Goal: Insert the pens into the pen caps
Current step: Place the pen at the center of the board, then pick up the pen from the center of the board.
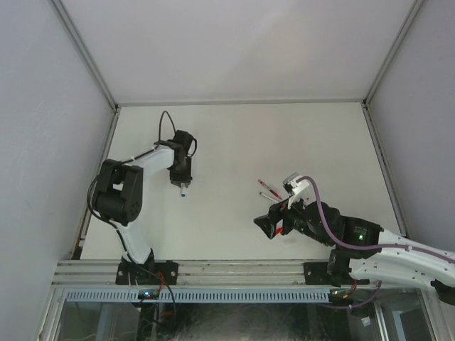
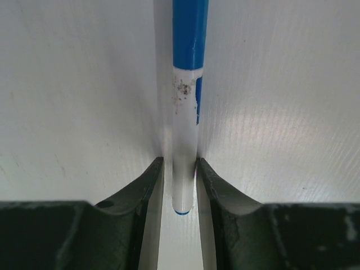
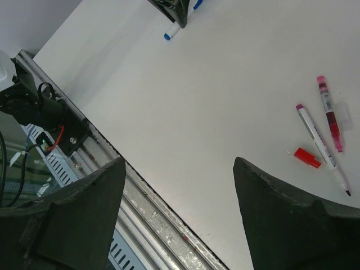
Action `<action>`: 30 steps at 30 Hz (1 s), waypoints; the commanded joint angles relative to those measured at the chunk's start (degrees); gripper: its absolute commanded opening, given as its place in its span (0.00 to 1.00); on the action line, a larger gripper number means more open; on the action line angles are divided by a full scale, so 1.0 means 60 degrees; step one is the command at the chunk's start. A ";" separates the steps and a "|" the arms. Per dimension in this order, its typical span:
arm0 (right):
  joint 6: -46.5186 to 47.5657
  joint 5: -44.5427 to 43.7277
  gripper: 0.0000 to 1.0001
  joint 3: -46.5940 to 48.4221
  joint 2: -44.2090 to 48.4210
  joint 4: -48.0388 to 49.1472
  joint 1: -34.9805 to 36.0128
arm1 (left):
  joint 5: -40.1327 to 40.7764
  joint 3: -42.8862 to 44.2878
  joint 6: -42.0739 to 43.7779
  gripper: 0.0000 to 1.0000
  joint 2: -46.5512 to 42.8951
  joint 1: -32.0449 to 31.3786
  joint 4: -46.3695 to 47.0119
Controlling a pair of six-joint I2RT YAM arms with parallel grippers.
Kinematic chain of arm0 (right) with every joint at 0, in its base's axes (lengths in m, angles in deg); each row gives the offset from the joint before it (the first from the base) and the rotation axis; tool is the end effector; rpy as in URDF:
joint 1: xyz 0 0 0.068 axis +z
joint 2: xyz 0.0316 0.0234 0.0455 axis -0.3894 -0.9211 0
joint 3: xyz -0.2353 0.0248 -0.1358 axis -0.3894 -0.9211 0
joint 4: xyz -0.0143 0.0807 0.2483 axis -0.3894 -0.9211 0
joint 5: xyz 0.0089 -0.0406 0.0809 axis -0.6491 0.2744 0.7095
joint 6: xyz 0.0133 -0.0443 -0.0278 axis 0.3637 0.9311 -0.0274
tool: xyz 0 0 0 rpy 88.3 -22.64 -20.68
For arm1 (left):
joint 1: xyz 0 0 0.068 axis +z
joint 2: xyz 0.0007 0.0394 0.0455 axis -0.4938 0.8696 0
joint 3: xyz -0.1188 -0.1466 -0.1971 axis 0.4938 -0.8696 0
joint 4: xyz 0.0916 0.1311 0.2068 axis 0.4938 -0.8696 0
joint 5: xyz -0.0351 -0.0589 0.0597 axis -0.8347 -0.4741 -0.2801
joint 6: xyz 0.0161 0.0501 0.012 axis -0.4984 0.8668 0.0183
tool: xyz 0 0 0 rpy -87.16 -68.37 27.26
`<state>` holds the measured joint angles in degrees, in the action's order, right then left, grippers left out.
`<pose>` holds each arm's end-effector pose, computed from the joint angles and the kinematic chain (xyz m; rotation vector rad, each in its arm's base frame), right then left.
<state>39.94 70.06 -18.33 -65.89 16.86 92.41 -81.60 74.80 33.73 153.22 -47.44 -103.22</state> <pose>0.0614 0.1327 0.2926 -0.5215 1.9675 0.8072 0.3319 -0.1021 0.1629 -0.0369 2.8590 0.0594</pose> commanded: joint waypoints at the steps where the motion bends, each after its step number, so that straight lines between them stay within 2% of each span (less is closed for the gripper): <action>1: -0.0180 -0.0479 0.76 0.0022 0.0058 -0.0089 -0.0067 | 0.0091 -0.0081 -0.0036 0.34 -0.0882 0.0046 0.0308; 3: -0.0297 -0.0237 0.76 0.0023 -0.0072 -0.0235 -0.0509 | 0.0164 -0.0296 -0.0185 0.34 -0.1596 0.0045 0.0494; 6: -0.0243 0.1194 0.76 0.0025 -0.0543 -0.0343 -0.1789 | 0.0262 -0.0733 -0.0408 0.35 -0.2660 -0.0042 0.0830; 13: -0.0206 0.3321 0.63 0.0030 -0.1608 -0.0786 -0.5167 | 0.0465 -0.1276 -0.0352 0.36 -0.4998 -0.0821 0.0892; 18: -0.0071 0.3326 0.59 -0.0212 -0.2437 -0.0780 -0.7243 | -0.0216 -0.1934 -0.0145 0.34 -0.6627 -0.1170 0.1120; 22: 0.0058 0.3501 0.57 -0.0327 -0.3344 -0.0342 -0.8493 | -0.0099 -0.2304 -0.0230 0.33 -0.8213 -0.1171 0.1088; 27: 0.0216 0.3258 0.56 -0.0310 -0.4281 0.0095 -0.9393 | 0.1067 -0.2697 -0.0191 0.37 -1.0213 -0.1156 0.1014; 30: 0.0360 0.3157 0.55 -0.0183 -0.4913 0.0093 -0.9584 | 0.1808 -0.3091 -0.0122 0.42 -1.1022 -0.1136 0.0990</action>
<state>40.27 89.77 -20.69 -92.24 13.95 36.35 -77.88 59.61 32.24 92.52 -54.46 -98.46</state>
